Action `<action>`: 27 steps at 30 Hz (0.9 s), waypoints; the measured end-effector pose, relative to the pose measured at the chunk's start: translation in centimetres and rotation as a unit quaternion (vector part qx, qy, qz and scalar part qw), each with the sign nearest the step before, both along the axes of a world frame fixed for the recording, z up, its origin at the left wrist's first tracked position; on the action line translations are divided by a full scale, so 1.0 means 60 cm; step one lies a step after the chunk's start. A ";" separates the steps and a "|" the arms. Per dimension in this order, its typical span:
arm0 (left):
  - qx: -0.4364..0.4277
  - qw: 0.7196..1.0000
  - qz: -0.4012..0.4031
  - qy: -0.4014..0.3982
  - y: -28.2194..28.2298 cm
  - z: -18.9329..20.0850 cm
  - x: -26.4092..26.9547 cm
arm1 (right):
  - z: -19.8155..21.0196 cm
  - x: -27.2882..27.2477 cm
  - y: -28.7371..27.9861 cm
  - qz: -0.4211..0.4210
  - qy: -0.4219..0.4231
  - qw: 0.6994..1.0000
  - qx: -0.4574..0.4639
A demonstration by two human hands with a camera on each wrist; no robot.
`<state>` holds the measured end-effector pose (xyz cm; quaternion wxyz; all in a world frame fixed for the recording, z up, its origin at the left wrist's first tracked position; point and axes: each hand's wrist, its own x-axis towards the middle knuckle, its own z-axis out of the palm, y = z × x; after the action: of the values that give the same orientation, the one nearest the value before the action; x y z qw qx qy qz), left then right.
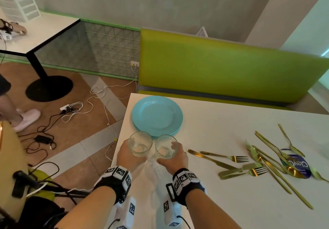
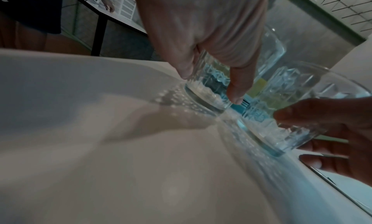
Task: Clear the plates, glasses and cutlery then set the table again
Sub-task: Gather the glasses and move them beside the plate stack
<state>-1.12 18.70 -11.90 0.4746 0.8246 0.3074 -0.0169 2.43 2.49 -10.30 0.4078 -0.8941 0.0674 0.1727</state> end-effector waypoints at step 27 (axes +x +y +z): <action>-0.034 0.999 0.005 0.005 0.013 -0.035 0.050 | 0.016 0.035 0.004 0.004 0.045 0.998 0.038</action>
<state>1.87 19.46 -13.97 0.5010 0.8064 0.3128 -0.0292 4.55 2.72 -9.36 0.4369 -0.8698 0.0754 0.2166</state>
